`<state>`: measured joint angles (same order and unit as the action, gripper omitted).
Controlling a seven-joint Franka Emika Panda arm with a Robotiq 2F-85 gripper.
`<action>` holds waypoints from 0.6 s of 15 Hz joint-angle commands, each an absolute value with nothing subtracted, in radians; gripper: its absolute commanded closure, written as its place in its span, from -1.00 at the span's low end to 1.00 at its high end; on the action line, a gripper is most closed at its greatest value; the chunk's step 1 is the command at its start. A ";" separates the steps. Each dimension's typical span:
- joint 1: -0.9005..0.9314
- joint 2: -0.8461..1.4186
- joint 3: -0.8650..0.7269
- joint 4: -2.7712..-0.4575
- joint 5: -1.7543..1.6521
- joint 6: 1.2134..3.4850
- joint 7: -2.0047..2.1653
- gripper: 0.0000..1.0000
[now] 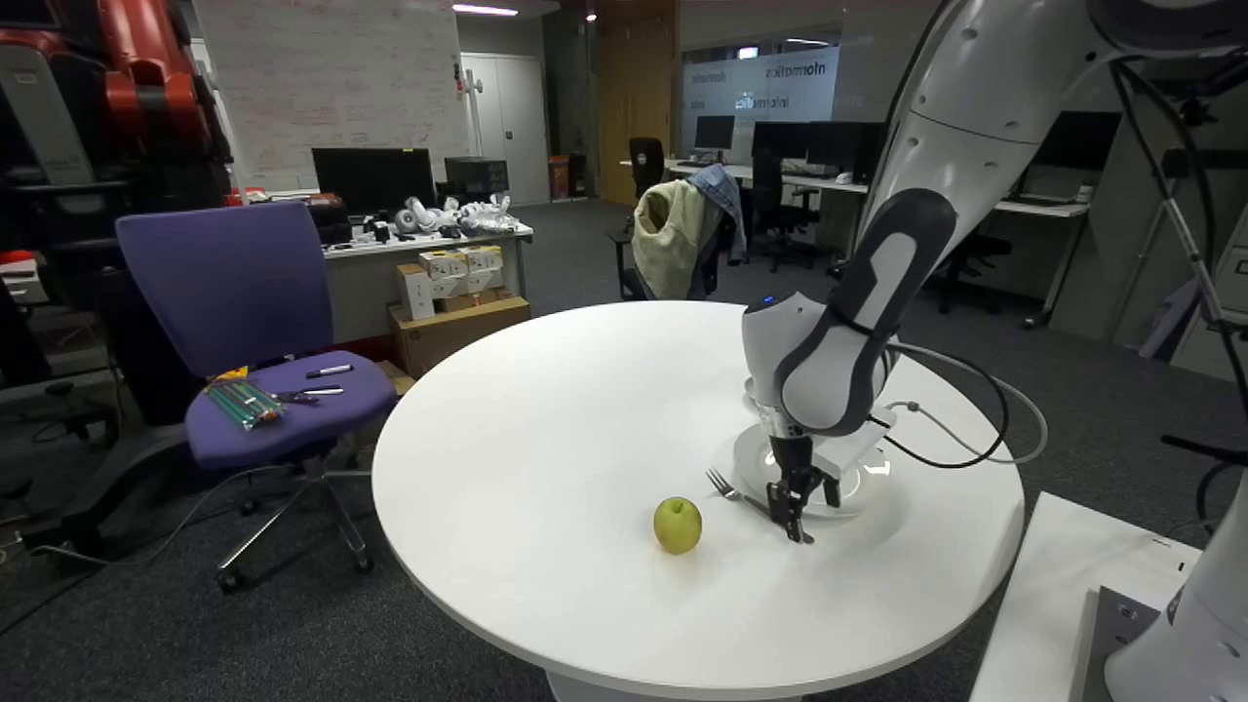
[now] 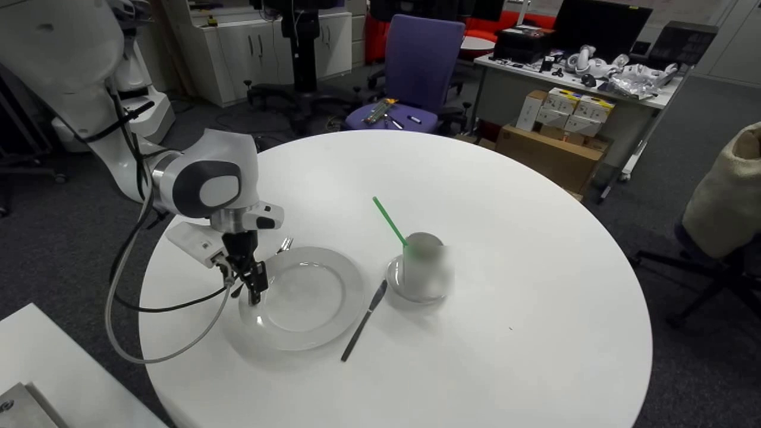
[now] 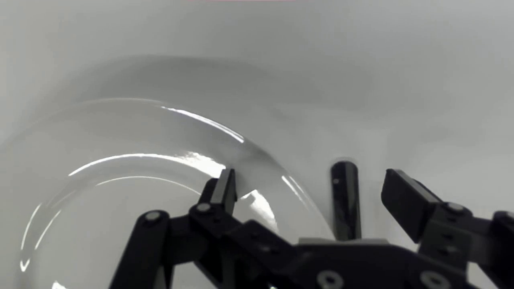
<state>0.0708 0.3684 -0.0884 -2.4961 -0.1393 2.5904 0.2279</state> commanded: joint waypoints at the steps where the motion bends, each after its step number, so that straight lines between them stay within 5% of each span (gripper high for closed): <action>1: 0.049 0.381 -0.105 -2.479 -0.132 2.578 0.217 -1.00; 9: 0.039 0.386 -0.143 -2.467 -0.141 2.577 0.230 -1.00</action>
